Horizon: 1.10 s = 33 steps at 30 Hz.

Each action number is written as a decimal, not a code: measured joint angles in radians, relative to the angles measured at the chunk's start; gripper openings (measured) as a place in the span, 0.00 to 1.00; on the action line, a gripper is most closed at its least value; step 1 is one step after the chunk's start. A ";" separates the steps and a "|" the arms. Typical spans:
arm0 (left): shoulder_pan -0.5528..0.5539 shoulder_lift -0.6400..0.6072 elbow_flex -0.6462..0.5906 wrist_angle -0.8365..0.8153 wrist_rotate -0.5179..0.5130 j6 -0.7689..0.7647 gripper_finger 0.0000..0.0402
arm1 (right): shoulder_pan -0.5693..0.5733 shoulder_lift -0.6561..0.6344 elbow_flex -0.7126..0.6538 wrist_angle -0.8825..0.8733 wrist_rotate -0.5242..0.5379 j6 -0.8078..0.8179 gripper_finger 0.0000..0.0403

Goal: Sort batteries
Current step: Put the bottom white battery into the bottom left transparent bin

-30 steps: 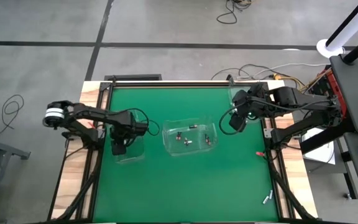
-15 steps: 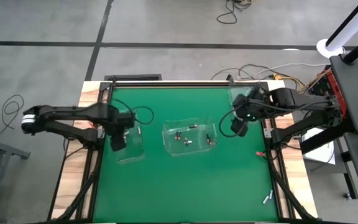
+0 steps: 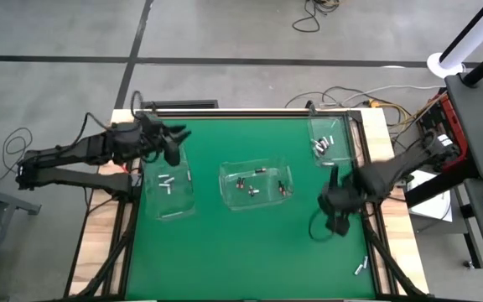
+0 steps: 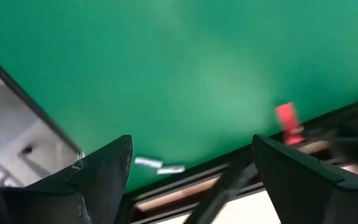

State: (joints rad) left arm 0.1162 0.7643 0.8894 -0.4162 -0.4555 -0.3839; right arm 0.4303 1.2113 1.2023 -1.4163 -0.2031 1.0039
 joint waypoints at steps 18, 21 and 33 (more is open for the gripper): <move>-0.004 0.077 -0.002 0.739 0.137 0.277 0.28 | 0.654 0.378 -0.102 0.389 -0.085 0.017 0.64; -0.006 0.086 -0.002 0.743 0.266 0.215 0.28 | 0.651 0.400 -0.093 0.442 -0.079 -0.003 0.60; -0.071 0.095 -0.002 0.741 0.310 0.153 0.28 | 0.692 0.534 -0.112 0.492 -0.058 -0.080 0.54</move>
State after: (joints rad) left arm 0.0456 0.8594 0.8875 0.3244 -0.1460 -0.2314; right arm 1.1220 1.7457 1.0904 -0.9247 -0.2612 0.9244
